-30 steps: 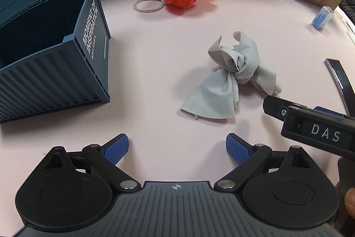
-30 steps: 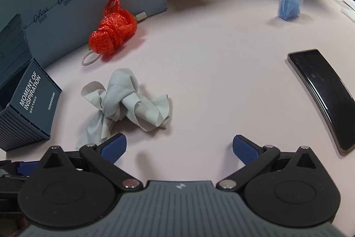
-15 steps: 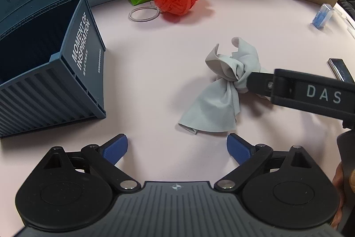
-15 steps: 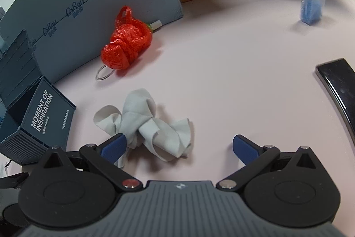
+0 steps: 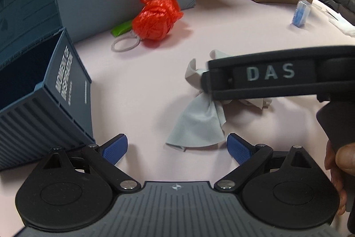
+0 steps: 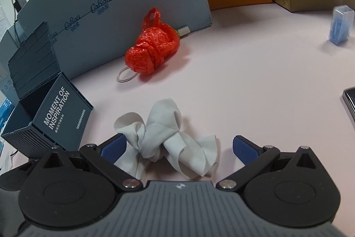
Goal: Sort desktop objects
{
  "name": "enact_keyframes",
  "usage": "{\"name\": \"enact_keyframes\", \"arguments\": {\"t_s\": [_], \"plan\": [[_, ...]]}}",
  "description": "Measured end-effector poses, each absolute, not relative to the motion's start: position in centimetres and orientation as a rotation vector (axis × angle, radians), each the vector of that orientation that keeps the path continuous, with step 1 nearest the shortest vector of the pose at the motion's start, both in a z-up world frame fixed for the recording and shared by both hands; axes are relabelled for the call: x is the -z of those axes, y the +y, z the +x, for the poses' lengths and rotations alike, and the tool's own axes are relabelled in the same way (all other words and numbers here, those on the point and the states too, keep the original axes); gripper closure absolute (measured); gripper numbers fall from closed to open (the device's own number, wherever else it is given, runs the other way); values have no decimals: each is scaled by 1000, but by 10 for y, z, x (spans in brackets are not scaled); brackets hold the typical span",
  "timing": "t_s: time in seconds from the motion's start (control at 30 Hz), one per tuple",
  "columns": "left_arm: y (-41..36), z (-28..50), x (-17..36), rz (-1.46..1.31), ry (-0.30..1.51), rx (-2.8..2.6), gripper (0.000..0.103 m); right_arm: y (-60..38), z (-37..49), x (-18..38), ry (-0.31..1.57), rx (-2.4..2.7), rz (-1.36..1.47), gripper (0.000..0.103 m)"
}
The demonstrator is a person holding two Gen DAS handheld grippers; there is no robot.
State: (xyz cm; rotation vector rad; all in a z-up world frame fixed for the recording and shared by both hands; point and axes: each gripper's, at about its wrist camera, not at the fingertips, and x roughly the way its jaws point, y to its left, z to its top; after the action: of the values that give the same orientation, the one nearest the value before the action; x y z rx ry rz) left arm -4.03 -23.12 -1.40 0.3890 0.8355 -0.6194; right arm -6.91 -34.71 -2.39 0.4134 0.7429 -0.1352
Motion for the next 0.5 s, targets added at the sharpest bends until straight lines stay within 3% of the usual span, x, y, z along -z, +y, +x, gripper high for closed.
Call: {"name": "enact_keyframes", "arguments": {"t_s": [0.27, 0.5], "plan": [[-244, -47, 17, 449, 728, 659, 7, -351, -64, 29, 741, 94, 439, 1], [-246, -35, 20, 374, 765, 681, 8, -357, -66, 29, 734, 71, 445, 6]]}}
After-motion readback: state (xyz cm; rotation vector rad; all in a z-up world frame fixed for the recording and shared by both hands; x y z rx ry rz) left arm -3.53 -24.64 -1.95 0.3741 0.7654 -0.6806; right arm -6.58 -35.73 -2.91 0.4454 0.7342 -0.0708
